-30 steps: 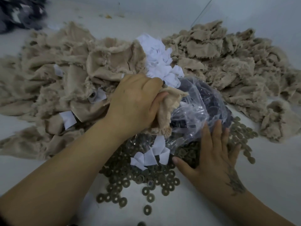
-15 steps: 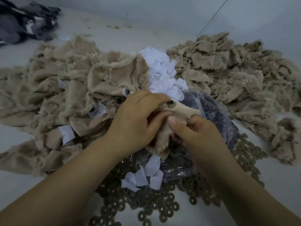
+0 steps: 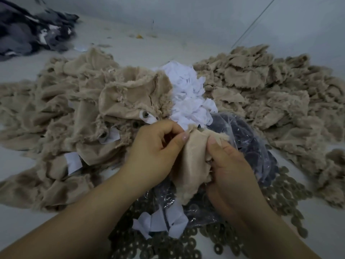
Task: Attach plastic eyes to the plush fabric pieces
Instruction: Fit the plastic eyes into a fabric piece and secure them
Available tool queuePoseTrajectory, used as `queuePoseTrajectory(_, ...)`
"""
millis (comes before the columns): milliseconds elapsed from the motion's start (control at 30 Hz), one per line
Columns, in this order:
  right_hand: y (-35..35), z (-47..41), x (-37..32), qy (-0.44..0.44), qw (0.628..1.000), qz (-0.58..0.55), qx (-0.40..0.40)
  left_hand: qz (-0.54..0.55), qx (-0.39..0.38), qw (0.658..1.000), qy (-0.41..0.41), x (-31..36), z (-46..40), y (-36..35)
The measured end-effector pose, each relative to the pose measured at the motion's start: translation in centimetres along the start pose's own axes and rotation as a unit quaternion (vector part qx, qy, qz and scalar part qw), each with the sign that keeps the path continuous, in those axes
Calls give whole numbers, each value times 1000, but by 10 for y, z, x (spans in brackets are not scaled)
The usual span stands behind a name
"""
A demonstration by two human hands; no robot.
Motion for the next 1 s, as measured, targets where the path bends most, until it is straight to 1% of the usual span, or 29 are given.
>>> queuePoseTrajectory(67, 6, -1, 5, -26, 999, -1, 19, 26, 6, 1000, 9, -3, -1, -1)
queuePoseTrajectory(167, -1, 1, 10, -66, 998, -18, -11, 39, -7, 999, 8, -4, 0, -7)
queuePoseTrajectory(300, -7, 3, 9, -47, 998, -6, -49, 73, -29, 997, 9, -3, 1, -13)
queuePoseTrajectory(433, -8, 4, 13, -79, 994, -46, -63, 105, -31, 994, 31, -6, 1, -15)
queuePoseTrajectory(533, -11, 5, 13, -82, 992, -59, -74, 122, -45, 991, 23, -3, 1, -18)
queuePoseTrajectory(667, -7, 4, 14, -86, 993, -39, -67, 104, -45, 993, 20, -1, 1, -17)
queuePoseTrajectory(767, -5, 4, 14, -94, 993, -33, -58, 134, -39, 989, 39, -5, 1, -16)
queuePoseTrajectory(867, -8, 5, 12, -94, 993, -33, -61, 157, -50, 985, 47, -8, 0, -17)
queuePoseTrajectory(1000, -7, 2, 11, -98, 993, 8, -72, 176, -66, 980, 61, -17, 0, -16)
Point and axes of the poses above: each hand's wrist, its own z-axis away from the middle knuckle, its own y-axis out of the back of the hand, x = y × z, the point moved 10 cm from there along -z, towards the middle knuckle, and after that the axes turned 1 degree about -x, right-handed, at the moved point
